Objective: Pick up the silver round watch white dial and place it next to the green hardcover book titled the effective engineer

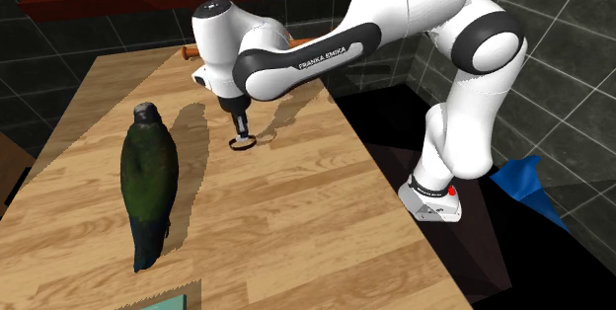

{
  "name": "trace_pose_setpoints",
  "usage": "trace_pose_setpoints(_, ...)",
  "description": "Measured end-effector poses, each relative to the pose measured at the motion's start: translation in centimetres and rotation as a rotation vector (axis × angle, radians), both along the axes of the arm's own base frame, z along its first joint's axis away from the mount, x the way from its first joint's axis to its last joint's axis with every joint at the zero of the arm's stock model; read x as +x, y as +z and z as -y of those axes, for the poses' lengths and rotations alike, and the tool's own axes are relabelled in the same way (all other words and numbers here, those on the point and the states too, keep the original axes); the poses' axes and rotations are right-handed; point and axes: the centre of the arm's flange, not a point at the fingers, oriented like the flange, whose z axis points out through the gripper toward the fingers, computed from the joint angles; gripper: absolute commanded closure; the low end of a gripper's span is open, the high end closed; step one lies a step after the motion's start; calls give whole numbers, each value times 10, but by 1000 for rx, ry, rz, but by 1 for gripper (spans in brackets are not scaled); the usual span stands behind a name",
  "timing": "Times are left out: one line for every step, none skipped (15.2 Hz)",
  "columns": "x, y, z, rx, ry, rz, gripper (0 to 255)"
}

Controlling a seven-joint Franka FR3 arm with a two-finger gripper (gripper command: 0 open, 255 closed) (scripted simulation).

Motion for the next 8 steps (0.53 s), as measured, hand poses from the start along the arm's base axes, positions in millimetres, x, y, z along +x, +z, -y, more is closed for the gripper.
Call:
trace_pose_setpoints(0,6,0,0,0,0,255)
trace_pose_setpoints(-1,11,-1,0,0,0,255)
trace_pose_setpoints(1,16,-1,0,0,0,255)
trace_pose_setpoints(0,21,-1,0,0,0,255)
trace_pose_setpoints(0,26,-1,0,0,0,255)
trace_pose_setpoints(0,31,0,0,0,0,255)
trace_pose_setpoints(0,37,0,0,0,0,255)
trace_pose_setpoints(0,42,0,0,0,0,255)
